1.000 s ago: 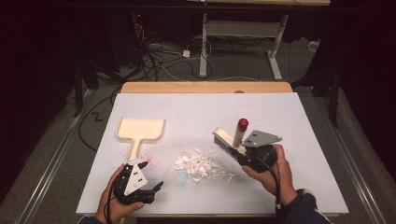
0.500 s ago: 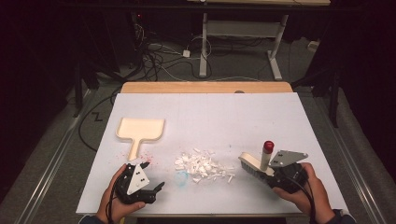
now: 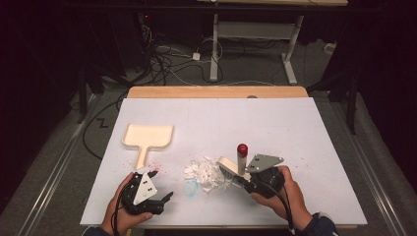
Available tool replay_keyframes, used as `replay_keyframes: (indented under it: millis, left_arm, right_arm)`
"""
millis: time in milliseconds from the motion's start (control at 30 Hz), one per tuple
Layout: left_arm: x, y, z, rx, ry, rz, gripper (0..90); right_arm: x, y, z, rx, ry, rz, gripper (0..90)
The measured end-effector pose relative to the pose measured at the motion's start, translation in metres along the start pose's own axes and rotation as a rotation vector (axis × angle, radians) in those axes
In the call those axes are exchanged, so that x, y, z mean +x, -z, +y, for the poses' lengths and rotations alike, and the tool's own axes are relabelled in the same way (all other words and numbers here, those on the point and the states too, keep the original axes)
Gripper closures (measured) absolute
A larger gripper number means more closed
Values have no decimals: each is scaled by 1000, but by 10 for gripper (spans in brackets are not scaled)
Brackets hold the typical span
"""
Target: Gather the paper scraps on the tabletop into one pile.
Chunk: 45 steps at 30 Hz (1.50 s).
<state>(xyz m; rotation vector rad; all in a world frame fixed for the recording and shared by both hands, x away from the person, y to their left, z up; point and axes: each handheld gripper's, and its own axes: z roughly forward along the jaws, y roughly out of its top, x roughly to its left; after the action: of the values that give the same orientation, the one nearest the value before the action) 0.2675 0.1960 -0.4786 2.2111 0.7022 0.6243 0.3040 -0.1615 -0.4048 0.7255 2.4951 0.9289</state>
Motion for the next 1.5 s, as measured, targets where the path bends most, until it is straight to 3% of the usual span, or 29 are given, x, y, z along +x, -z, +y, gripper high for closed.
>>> replay_keyframes:
  millis: [133, 333, 467, 633, 767, 867, 1133, 1233, 1400, 1500]
  left_arm:
    - [0, 1, 0, 0, 1, 1, 167]
    - [-1, 1, 0, 3, 3, 9, 167]
    - [-1, 0, 0, 5, 8, 8, 167]
    - [-2, -1, 1, 8, 1, 7, 167]
    - [-1, -2, 1, 11, 0, 5, 168]
    - [-1, -3, 1, 11, -2, 1, 168]
    - [0, -2, 0, 10, -1, -2, 168]
    - [0, -1, -1, 7, 0, -1, 168]
    - [0, 2, -1, 6, 3, 7, 168]
    - [0, 2, -1, 3, 6, 13, 168]
  right_arm:
    - [-7, 11, -1, -42, -13, 6, 678]
    - [-19, 44, -18, -64, -8, 12, 678]
    - [-22, 58, -36, -10, 5, 30, 678]
    - [-14, 56, -50, 70, 48, 94, 678]
    - [-4, 42, -44, 71, 67, 136, 678]
    - [1, 28, -32, 65, 97, 126, 679]
    - [3, -4, -2, -1, 104, 128, 679]
    - [3, 0, 1, -19, 111, 135, 678]
    - [-4, 24, -1, -66, 82, 132, 677]
    - [-10, 38, 1, -109, 67, 97, 677]
